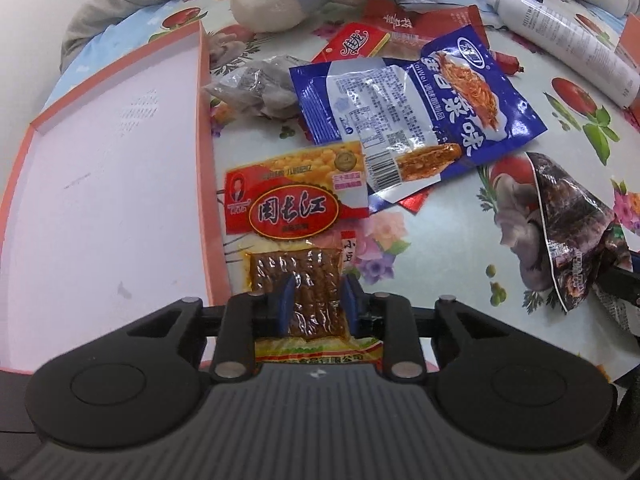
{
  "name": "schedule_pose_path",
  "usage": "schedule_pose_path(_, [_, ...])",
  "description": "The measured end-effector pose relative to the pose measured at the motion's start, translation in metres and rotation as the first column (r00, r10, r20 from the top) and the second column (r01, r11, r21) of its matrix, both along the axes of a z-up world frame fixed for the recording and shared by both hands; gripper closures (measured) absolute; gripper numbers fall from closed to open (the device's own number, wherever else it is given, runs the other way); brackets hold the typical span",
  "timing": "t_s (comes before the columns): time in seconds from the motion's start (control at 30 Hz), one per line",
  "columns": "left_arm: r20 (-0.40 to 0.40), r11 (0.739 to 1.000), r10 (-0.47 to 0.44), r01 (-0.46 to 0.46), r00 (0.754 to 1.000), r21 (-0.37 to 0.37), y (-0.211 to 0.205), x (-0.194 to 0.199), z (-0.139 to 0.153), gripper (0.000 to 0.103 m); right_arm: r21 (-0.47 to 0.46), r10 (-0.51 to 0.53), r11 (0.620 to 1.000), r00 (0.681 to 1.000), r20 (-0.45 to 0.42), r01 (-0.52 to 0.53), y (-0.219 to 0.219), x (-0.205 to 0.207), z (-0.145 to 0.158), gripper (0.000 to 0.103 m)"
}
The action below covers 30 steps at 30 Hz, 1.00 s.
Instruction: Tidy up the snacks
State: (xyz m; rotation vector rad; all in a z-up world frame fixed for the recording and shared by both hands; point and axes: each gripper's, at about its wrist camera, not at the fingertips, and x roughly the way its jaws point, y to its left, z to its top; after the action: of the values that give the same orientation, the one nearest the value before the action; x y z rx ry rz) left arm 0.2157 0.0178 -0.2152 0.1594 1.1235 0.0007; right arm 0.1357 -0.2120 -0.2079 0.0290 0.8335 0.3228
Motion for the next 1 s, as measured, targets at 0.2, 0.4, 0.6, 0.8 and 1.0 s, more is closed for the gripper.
schedule_pose_path(0.2, [-0.014,1.000,-0.019,0.019,1.000,-0.023,-0.011,0.001,0.003,0.082,0.012,-0.015,1.000,1.000,0.002,0.015,-0.008,-0.001,0.000,0.082])
schedule_pose_path(0.4, [-0.019,0.997,-0.059,0.058,0.998,-0.049,-0.036,-0.001,0.002,0.082,0.009,-0.034,0.999,0.999,0.004,0.034,-0.018,-0.002,0.000,0.082])
schedule_pose_path(0.6, [-0.029,0.989,-0.095,0.091,0.995,-0.115,-0.057,-0.002,0.004,0.082,-0.006,-0.051,0.999,0.999,0.008,0.051,-0.024,-0.005,0.000,0.082])
schedule_pose_path(0.8, [-0.046,0.976,-0.116,0.105,0.992,-0.193,-0.063,-0.001,0.011,0.082,-0.020,-0.067,0.998,0.998,0.018,0.067,-0.028,-0.006,0.002,0.082])
schedule_pose_path(1.0, [-0.032,0.980,-0.098,0.091,0.995,-0.175,-0.054,-0.006,0.024,0.068,-0.026,-0.070,0.997,0.997,0.013,0.070,-0.030,-0.008,0.000,0.082])
